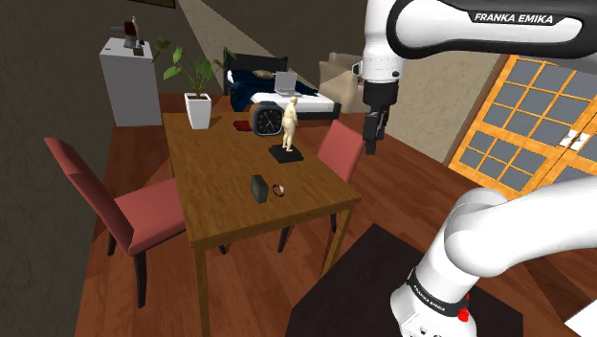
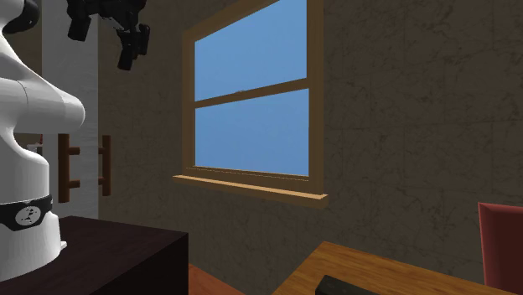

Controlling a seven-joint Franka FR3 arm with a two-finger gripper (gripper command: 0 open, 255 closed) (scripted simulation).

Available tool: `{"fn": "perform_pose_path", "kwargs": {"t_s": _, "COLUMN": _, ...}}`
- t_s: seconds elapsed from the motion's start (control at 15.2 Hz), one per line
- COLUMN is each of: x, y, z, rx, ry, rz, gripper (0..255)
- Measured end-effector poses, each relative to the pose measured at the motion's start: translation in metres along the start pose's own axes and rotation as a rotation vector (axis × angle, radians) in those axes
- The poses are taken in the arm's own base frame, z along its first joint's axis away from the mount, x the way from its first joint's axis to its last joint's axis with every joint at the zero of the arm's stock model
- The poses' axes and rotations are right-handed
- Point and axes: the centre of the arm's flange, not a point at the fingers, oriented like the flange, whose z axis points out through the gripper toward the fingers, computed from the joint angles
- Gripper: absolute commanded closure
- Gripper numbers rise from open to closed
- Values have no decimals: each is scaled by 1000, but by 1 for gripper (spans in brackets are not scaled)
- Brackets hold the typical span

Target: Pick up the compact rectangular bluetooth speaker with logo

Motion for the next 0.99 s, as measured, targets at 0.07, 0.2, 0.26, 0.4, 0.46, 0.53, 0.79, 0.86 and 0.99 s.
{"fn": "perform_pose_path", "kwargs": {"t_s": 0.07, "x": 0, "y": 0, "z": 0, "rx": 0, "ry": 0, "rz": 0, "gripper": 0}}
{"fn": "perform_pose_path", "kwargs": {"t_s": 0.2, "x": 13, "y": 1, "z": 11, "rx": 6, "ry": 4, "rz": 3, "gripper": 0}}
{"fn": "perform_pose_path", "kwargs": {"t_s": 0.26, "x": 19, "y": 3, "z": 17, "rx": 9, "ry": 9, "rz": 5, "gripper": 0}}
{"fn": "perform_pose_path", "kwargs": {"t_s": 0.4, "x": 38, "y": 4, "z": 34, "rx": 18, "ry": 18, "rz": 10, "gripper": 0}}
{"fn": "perform_pose_path", "kwargs": {"t_s": 0.46, "x": 50, "y": 6, "z": 39, "rx": 22, "ry": 23, "rz": 13, "gripper": 0}}
{"fn": "perform_pose_path", "kwargs": {"t_s": 0.53, "x": 62, "y": 8, "z": 45, "rx": 27, "ry": 28, "rz": 15, "gripper": 0}}
{"fn": "perform_pose_path", "kwargs": {"t_s": 0.79, "x": 101, "y": 15, "z": 74, "rx": 44, "ry": 49, "rz": 26, "gripper": 0}}
{"fn": "perform_pose_path", "kwargs": {"t_s": 0.86, "x": 112, "y": 14, "z": 80, "rx": 48, "ry": 54, "rz": 29, "gripper": 0}}
{"fn": "perform_pose_path", "kwargs": {"t_s": 0.99, "x": 133, "y": 16, "z": 96, "rx": 57, "ry": 64, "rz": 34, "gripper": 0}}
